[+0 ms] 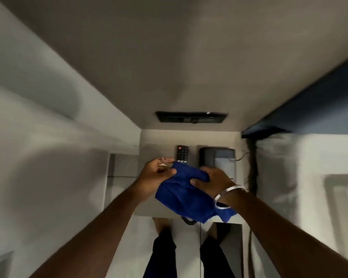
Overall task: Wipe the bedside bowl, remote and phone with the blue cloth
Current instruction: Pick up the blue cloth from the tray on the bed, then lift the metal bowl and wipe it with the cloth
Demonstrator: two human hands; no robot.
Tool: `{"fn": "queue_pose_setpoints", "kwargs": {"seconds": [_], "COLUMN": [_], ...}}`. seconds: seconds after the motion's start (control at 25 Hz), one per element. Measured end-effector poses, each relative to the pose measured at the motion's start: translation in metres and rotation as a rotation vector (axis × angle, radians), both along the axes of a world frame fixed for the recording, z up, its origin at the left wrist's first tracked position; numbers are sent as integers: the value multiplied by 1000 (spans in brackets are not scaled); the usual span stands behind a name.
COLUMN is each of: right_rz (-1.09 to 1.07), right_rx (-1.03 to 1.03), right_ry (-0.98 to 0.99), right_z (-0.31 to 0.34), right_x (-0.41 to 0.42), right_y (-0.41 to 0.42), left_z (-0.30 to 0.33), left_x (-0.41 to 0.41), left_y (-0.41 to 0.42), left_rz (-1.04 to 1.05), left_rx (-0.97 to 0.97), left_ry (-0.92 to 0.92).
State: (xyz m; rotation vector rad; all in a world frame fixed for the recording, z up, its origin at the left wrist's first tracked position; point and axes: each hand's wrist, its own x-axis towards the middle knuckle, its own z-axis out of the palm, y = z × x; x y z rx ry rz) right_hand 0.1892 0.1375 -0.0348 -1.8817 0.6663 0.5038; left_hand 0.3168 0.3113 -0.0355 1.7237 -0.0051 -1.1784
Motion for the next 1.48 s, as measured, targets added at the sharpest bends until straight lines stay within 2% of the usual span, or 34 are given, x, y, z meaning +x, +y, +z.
{"fn": "queue_pose_setpoints", "kwargs": {"seconds": [0.12, 0.24, 0.28, 0.36, 0.44, 0.52, 0.56, 0.68, 0.8, 0.96, 1.04, 1.16, 1.32, 1.36, 1.4, 1.48], "right_rz": [68, 99, 94, 99, 154, 206, 210, 199, 154, 82, 65, 149, 256, 320, 422, 681], "right_rx": [-18, -152, -164, -158, -201, -246, -258, -238, -206, -264, -365, -793, -1367, -1415, -1379, -1145], "right_ry": [79, 95, 91, 85, 95, 117, 121, 106, -13, -208, -312, -481, -844, -919, -974, -970], "right_z": [-68, -114, -121, -135, -142, -143, -140, -108, -30, 113, 199, 319, 434, 457, 479, 509], "right_x": [45, 81, 87, 96, 97, 96, 95, 92, 96, 106, 110, 107, 100, 96, 90, 74], "right_y": [52, 77, 80, 87, 87, 84, 80, 69, 63, 64, 68, 82, 100, 102, 100, 93], "left_z": [-67, -120, -131, -154, -175, -190, -194, -182, -120, 16, 93, 205, 326, 350, 369, 401], "left_x": [32, 56, 61, 71, 75, 73, 72, 73, 73, 72, 72, 74, 67, 61, 55, 41], "left_y": [57, 85, 88, 95, 97, 95, 92, 85, 79, 80, 80, 77, 55, 52, 48, 44], "left_rz": [65, 112, 122, 91, -102, -345, -364, -159, -52, 102, 170, 145, 130, 98, 70, 108], "left_rx": [-22, 18, 46, 202, 419, 580, 614, 532, 271, -285, -565, -889, -1040, -1097, -1153, -1232], "left_ry": [106, 62, -6, -290, -519, -515, -502, -382, -118, 345, 501, 507, 485, 491, 472, 429]}}
